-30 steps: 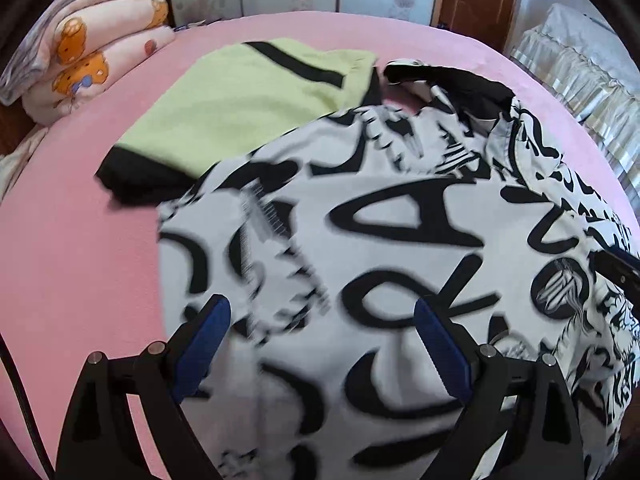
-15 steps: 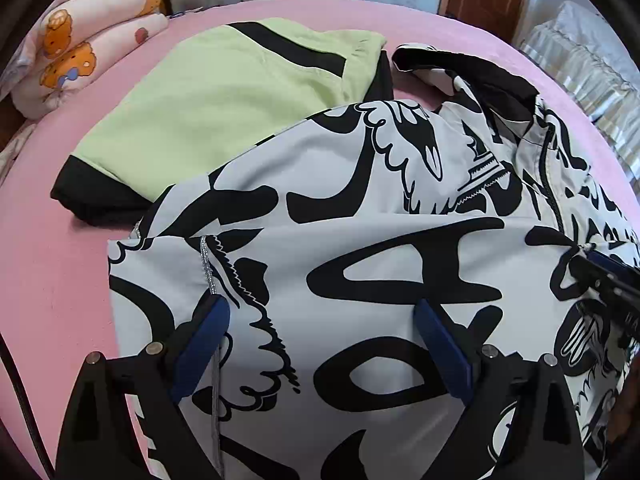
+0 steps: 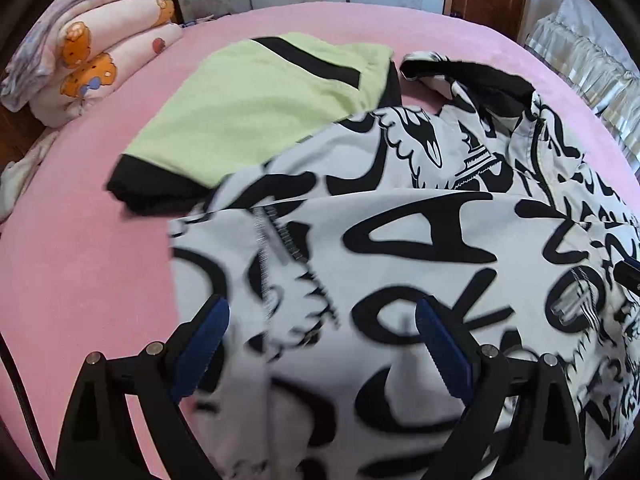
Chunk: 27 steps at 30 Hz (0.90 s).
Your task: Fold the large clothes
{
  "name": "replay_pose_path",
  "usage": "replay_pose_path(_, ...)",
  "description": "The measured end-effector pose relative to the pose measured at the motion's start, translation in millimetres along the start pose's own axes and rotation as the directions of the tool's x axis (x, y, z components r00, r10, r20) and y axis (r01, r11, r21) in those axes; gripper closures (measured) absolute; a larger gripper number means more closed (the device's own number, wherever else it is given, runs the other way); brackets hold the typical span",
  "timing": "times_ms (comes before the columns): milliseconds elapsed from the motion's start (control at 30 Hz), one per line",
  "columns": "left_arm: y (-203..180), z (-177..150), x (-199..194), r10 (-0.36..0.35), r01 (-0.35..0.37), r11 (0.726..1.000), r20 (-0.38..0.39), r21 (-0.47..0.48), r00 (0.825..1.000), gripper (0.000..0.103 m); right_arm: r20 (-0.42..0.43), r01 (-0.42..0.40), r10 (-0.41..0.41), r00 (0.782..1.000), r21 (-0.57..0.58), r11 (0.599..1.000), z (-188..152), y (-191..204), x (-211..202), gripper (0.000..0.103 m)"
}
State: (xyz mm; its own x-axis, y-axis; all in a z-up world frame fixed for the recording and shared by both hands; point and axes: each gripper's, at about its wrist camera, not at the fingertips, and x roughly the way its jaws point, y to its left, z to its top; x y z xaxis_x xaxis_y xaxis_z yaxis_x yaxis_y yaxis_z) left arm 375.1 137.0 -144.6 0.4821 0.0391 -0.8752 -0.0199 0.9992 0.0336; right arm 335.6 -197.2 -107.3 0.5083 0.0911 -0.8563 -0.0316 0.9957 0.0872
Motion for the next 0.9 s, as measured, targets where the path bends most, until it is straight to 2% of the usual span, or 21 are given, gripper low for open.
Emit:
replay_pose_path(200,16,-21,-47,0.036,-0.036,0.999,0.013,0.006,0.999,0.009,0.007,-0.004,0.003,1.000,0.034,0.999,-18,-14,-37,0.062)
replay_pose_path(367,15,-50,-89,0.042,-0.044,0.998,0.034,0.036,0.999,0.009,0.028,0.014,-0.015,1.000,0.044,0.999,-38,-31,-74,0.062)
replay_pose_path(667,-3,-100,-163,0.014,-0.020,0.998,0.092,0.061,0.996,0.009,0.079,0.062,-0.064,0.995,0.034,0.998,-82,-58,-138,0.060)
replay_pose_path(800,-14,-116,-192,-0.006,-0.002,0.998,0.132,0.062,0.991,0.009,0.111,0.076,-0.077,0.991,0.017,0.997,-103,-63,-164,0.055)
replay_pose_path(900,-21,-132,-212,-0.046,0.039,0.998,0.148,0.046,0.988,0.009,0.136,0.075,-0.075,0.988,0.002,0.997,-121,-64,-184,0.052)
